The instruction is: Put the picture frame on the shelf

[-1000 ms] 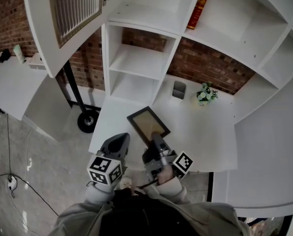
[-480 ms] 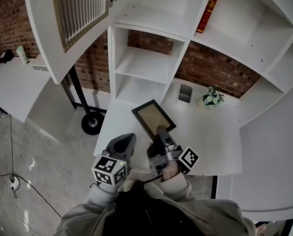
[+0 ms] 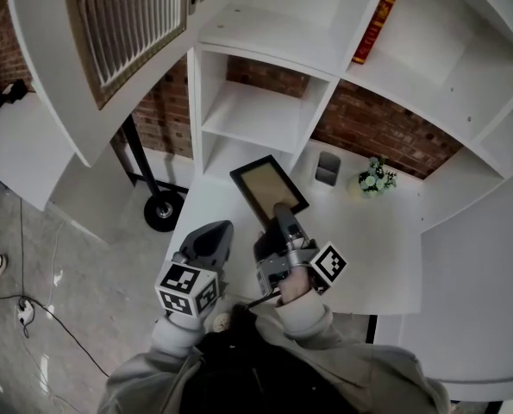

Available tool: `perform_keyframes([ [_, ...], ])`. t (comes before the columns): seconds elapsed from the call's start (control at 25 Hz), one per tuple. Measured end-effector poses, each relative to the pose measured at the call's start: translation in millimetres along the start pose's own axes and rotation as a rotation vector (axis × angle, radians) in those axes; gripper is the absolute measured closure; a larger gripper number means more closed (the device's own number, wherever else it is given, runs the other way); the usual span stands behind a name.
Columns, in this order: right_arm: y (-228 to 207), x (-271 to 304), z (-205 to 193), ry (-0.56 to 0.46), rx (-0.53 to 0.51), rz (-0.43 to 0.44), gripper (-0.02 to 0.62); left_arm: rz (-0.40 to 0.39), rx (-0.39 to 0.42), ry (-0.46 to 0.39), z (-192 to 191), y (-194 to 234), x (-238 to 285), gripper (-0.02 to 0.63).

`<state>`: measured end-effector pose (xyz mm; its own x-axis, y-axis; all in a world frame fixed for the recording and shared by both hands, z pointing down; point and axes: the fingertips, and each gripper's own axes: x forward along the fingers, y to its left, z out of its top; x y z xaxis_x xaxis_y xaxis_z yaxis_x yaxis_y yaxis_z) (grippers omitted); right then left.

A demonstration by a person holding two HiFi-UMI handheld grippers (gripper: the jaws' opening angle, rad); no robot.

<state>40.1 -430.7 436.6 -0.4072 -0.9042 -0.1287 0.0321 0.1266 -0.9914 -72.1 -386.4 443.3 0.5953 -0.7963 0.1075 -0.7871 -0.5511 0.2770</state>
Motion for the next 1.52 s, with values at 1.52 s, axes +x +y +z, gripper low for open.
perform_keyframes([
  [1.52,-36,145,42,-0.042,-0.009,-0.042,0.552,0.206,-0.005,-0.001,24,78,78,0.603],
])
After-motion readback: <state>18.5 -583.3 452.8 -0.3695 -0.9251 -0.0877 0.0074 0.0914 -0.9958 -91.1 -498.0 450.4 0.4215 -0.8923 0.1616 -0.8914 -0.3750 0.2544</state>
